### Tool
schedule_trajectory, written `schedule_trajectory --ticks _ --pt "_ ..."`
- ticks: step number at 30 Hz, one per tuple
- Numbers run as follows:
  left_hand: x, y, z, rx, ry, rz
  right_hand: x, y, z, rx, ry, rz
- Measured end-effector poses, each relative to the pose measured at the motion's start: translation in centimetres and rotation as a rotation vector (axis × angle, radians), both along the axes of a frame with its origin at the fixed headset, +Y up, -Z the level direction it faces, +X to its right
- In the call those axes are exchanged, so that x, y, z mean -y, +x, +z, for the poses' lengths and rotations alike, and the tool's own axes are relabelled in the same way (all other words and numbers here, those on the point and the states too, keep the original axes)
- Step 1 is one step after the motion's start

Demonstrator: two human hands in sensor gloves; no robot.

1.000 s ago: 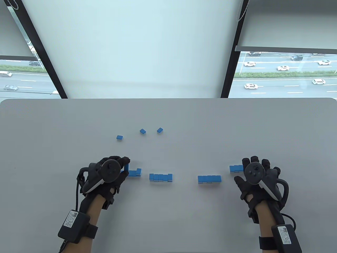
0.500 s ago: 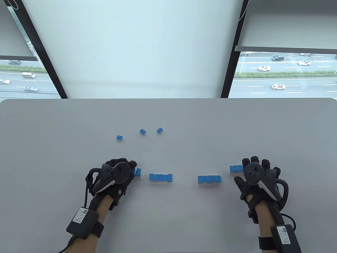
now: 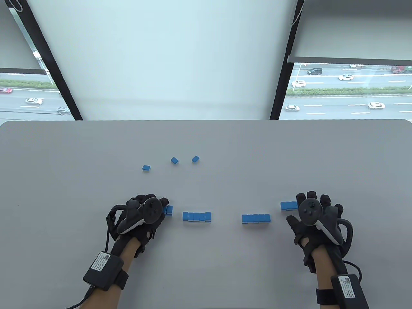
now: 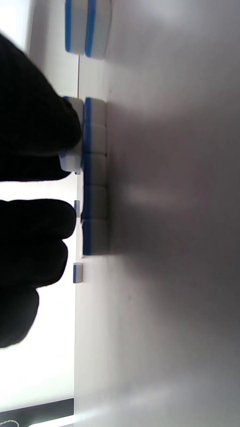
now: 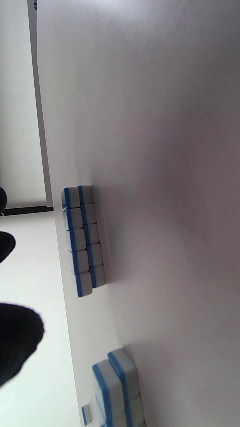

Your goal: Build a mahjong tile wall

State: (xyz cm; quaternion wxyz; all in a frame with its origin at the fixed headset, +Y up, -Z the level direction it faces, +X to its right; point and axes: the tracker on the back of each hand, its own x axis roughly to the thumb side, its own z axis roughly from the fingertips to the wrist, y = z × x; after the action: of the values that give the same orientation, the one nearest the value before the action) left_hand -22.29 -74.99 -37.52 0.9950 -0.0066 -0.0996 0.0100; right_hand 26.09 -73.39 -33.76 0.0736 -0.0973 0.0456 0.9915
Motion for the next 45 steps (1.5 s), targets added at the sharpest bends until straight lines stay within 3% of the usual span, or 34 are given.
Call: schedule_trajectory --ticks 8,15,22,27,29,37,45 --pt "-3.4 -1.1 -0.2 -0.042 0.076 0.071 -0.3 0.2 -0.1 0.0 0.015 -0.004" --pt "-5.9 -2.5 -5.5 -0.141 0.057 0.014 -0.3 0.3 0.0 0.003 0.019 -0.01" --pt "-4.2 -4.2 -12.7 -0.408 -0.138 0.056 -0.3 0.6 0.0 0.013 0.016 -0.002" --pt "-1.6 -4.9 -15.9 -0.633 -0.242 0.092 -0.3 0.7 0.1 0.021 0.013 0.006" --pt "-1.0 -4.6 -16.8 -0.637 -0.262 0.032 -0.3 0.7 0.1 0.024 0.012 0.006" --pt "-0.7 -2.2 -18.3 -0.583 -0.226 -0.23 -0.3 1.0 0.0 0.035 0.004 0.008" --pt "-0.9 -2.7 -16.9 -0.52 -0.277 -0.144 -0.3 0.9 0.0 0.028 0.007 0.01"
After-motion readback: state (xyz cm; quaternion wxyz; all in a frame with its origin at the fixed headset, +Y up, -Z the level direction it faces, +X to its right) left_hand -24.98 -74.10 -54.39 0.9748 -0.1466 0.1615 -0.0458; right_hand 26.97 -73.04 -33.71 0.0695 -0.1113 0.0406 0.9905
